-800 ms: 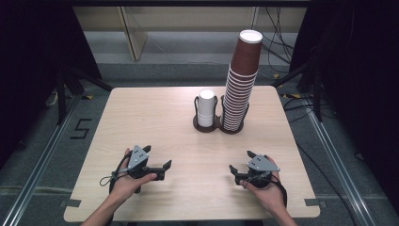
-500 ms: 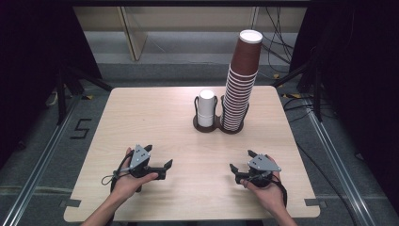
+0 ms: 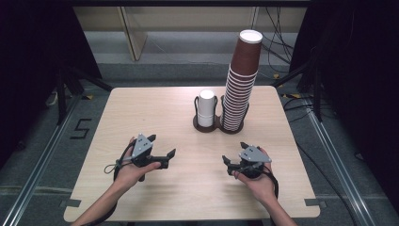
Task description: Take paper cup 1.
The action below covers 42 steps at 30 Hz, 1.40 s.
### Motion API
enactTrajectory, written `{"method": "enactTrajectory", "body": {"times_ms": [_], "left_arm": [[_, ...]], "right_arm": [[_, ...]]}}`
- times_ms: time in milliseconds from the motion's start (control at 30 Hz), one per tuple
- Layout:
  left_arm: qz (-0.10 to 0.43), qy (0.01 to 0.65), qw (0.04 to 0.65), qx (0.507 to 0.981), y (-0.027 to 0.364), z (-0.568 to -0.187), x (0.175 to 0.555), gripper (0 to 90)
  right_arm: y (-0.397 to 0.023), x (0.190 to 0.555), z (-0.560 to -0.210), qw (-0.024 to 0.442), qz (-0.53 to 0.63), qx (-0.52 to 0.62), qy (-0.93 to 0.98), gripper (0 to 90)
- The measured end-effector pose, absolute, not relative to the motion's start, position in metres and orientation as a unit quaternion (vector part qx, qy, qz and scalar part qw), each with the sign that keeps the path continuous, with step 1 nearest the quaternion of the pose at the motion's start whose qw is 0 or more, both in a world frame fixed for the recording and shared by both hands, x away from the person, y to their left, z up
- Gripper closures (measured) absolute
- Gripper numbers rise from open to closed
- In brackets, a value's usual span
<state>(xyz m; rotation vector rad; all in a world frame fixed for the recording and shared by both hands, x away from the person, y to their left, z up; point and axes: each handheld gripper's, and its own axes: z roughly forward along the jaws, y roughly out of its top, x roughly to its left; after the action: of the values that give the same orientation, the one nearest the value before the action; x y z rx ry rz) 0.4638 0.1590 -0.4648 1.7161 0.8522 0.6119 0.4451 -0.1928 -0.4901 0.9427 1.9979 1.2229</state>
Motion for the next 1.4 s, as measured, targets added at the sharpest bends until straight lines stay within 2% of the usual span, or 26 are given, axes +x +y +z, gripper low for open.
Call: {"method": "enactTrajectory", "body": {"times_ms": [233,433,633,967,1400], "left_arm": [[0.265,0.34,0.551,0.714,0.13,-0.435,0.503,8.1],[0.27,0.333,0.557,0.711,0.101,-0.408,0.539,9.8],[0.289,0.334,0.548,0.711,0.078,-0.392,0.566,10.1],[0.307,0.346,0.53,0.711,0.056,-0.395,0.591,5.2],[0.306,0.342,0.523,0.718,0.04,-0.398,0.609,9.7]], "right_arm": [[-0.178,0.471,-0.483,0.307,0.472,0.343,0.752,18.7],[-0.157,0.503,-0.481,0.29,0.491,0.365,0.736,20.3],[-0.138,0.53,-0.484,0.29,0.494,0.371,0.731,20.2],[-0.125,0.547,-0.494,0.264,0.491,0.396,0.73,14.6],[-0.11,0.563,-0.493,0.291,0.474,0.41,0.723,16.2]]}}
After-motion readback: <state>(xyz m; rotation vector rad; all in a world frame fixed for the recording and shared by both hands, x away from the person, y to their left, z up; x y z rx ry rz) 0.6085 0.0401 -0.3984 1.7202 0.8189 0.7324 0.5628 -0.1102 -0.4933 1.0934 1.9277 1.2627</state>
